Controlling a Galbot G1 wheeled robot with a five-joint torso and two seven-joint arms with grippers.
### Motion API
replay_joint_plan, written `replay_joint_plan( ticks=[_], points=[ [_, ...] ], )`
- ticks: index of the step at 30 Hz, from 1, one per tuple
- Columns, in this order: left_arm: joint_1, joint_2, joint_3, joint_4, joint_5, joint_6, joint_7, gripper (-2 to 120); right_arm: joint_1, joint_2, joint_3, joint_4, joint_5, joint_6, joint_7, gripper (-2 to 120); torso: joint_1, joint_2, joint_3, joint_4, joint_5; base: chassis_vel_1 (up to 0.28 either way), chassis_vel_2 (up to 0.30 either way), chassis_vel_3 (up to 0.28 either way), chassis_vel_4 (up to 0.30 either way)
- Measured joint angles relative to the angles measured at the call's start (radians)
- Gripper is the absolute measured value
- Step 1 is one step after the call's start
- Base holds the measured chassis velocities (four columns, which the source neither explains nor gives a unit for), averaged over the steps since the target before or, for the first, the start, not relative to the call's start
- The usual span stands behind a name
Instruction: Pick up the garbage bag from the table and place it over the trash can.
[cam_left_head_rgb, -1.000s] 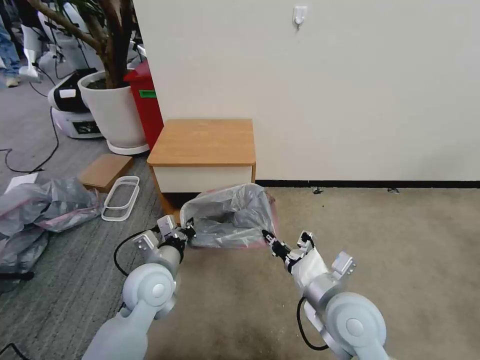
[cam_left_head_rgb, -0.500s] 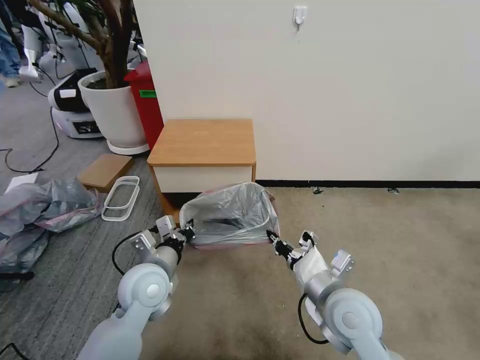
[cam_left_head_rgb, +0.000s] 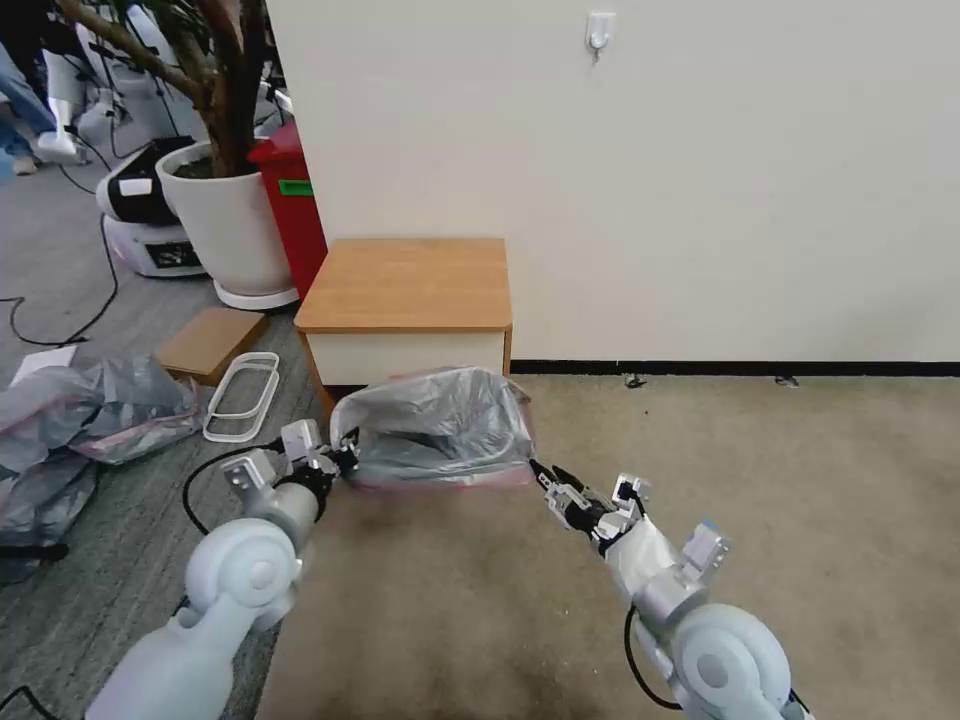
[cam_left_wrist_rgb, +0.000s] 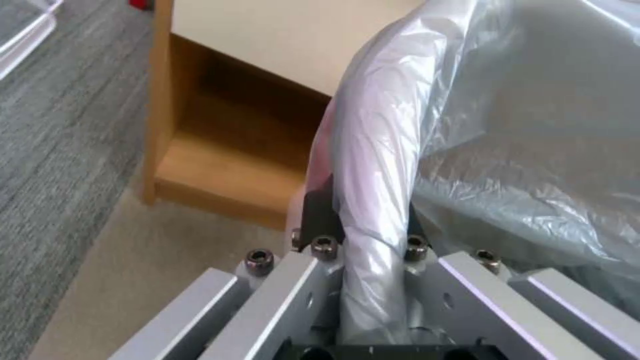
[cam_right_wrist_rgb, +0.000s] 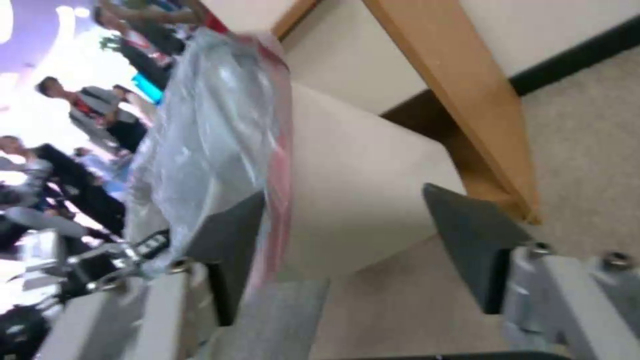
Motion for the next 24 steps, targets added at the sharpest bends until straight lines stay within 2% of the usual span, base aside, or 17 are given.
replay_joint_plan(
  ticks=[5,7,9,16,18,24],
  points=[
    [0.022,0.026,-0.029,0.024,0.031,-0.003,0.121,2,0.025,-0.049,0.025,-0.009,0.109,-0.004,-0.116,86,0.0,0.0,0.0,0.0001,-0.0001,0.0,0.0,0.0,0.0],
    [0.023,0.028,-0.032,0.027,0.034,-0.005,0.129,2,0.027,-0.053,0.026,-0.011,0.115,-0.006,-0.126,88,0.0,0.0,0.0,0.0001,-0.0001,0.0,0.0,0.0,0.0],
    [0.03,0.039,-0.041,0.041,0.046,-0.015,0.165,2,0.042,-0.079,0.028,-0.033,0.141,-0.02,-0.178,98,0.0,0.0,0.0,0.0001,-0.0001,0.0,0.0,0.0,0.0],
    [0.039,0.061,-0.055,0.058,0.063,-0.036,0.229,2,0.086,-0.131,0.021,-0.105,0.165,-0.069,-0.294,100,0.0,0.0,0.0,0.0,-0.0001,0.0,0.0,0.0,0.0],
    [0.048,0.077,-0.06,0.061,0.074,-0.054,0.284,2,0.155,-0.167,-0.005,-0.16,0.179,-0.107,-0.374,99,0.0,0.0,0.0,0.0,0.0,0.0,0.0,0.0,0.0],
    [0.063,0.093,-0.065,0.062,0.097,-0.085,0.336,2,0.259,-0.201,-0.049,-0.208,0.204,-0.159,-0.423,95,0.0,0.0,0.0,0.0001,-0.0001,0.0,0.0,0.0,0.0]
  ],
)
